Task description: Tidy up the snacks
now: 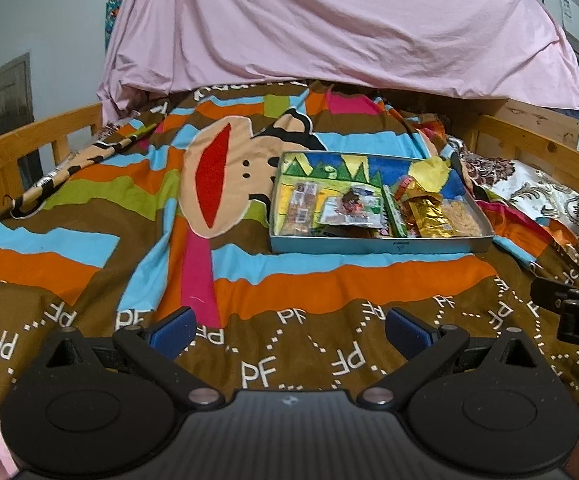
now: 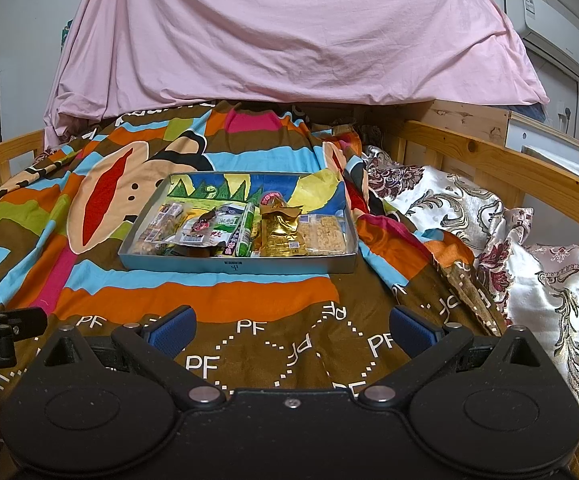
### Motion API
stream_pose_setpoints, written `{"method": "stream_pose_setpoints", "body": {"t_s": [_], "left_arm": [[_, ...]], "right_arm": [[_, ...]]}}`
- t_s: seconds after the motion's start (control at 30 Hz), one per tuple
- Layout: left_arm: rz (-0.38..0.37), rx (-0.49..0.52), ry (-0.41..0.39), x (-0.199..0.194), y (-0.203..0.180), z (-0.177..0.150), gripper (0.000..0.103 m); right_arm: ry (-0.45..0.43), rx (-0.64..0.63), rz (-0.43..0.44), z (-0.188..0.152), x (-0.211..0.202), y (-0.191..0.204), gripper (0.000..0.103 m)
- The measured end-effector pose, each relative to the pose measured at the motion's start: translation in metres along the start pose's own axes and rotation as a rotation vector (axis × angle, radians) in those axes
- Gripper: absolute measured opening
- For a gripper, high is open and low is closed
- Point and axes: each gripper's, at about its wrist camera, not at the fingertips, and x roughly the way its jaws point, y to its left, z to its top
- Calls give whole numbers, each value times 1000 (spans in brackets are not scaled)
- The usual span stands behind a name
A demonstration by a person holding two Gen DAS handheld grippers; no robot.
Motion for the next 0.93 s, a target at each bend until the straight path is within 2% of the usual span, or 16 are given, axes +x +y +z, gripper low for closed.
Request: {"method": "stream_pose_setpoints", "body": {"t_s": [0.3, 0.93], "left_arm": [[20, -35, 29, 0, 6, 4, 103], [22, -34, 29, 0, 5, 5, 103]], "right_arm": [[0, 0, 0, 0, 0, 0, 102], [2, 0, 0, 0, 0, 0, 102]]}}
